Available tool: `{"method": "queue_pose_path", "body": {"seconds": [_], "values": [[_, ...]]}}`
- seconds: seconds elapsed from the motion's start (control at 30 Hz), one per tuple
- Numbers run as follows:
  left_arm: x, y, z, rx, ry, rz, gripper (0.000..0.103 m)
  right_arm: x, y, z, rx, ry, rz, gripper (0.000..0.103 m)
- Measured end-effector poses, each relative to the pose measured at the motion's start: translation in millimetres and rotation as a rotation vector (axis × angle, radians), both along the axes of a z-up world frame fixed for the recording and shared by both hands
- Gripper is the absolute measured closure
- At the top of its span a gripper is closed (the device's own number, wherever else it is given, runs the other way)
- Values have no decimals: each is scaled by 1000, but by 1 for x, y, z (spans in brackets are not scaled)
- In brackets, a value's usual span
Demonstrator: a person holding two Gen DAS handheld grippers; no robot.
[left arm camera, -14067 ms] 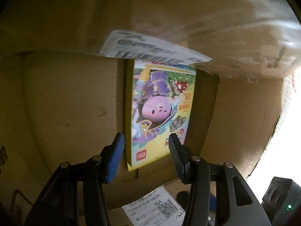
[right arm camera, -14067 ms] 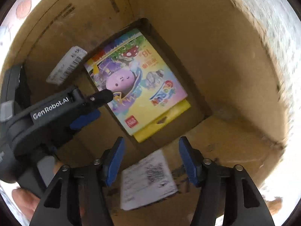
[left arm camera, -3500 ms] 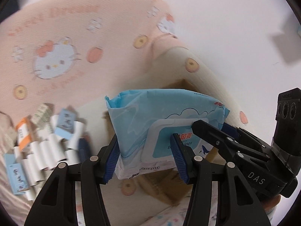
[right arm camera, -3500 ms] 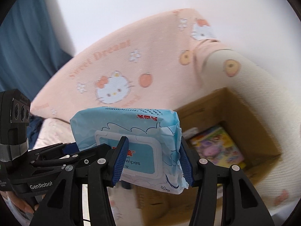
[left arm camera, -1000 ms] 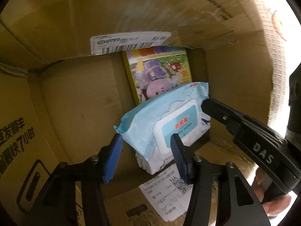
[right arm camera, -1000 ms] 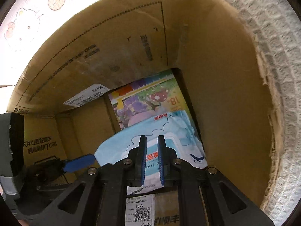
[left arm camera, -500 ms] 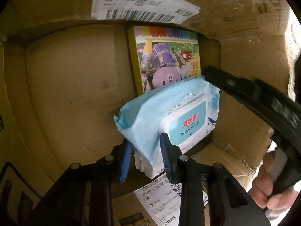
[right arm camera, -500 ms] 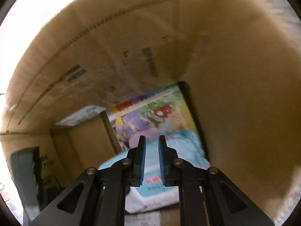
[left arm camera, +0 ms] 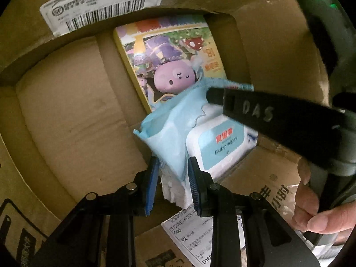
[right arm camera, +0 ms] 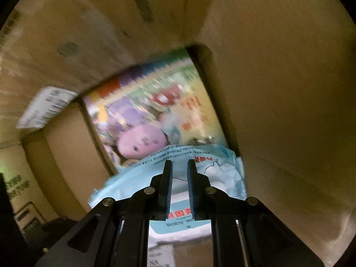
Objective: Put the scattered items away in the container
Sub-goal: 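Lower the wipes pack into the box and open the right gripper, then withdraw the right gripper from the box back to the pile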
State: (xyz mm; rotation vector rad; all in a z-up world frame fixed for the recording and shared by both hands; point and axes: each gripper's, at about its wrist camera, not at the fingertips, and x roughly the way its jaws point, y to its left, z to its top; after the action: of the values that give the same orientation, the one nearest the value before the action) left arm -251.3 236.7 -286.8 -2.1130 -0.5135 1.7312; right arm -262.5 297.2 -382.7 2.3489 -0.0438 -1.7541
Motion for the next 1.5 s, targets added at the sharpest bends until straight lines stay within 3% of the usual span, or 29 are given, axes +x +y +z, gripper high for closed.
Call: {"method": "queue_pose_path", "body": {"seconds": [0.23,0.37,0.5,0.6,0.77,0.93,1.13,1.37,1.5], "values": [[7,18,20,-9,62,-116,73,9,4,2,-4,-34,26,94],[8,16,18,59,17,-102,73,10,8,8,-46,-57,-1,93],[10,15,29,40,33,-135,73,10,11,21,-79,-43,-48,93],[11,12,60,-25,152,-148,73,11,17,47,-112,34,-91,93],[26,13,130,-226,443,-210,67,18,32,102,-119,175,-178,93],[34,-13,180,-300,600,-214,66,34,49,153,-101,309,-213,93],[58,-39,220,-331,687,-193,65,53,3,192,-83,412,-180,93],[91,-69,233,-384,723,-181,65,87,-28,238,27,505,-142,93],[113,-101,239,-442,736,-152,62,106,-52,261,31,554,-122,93]]}}
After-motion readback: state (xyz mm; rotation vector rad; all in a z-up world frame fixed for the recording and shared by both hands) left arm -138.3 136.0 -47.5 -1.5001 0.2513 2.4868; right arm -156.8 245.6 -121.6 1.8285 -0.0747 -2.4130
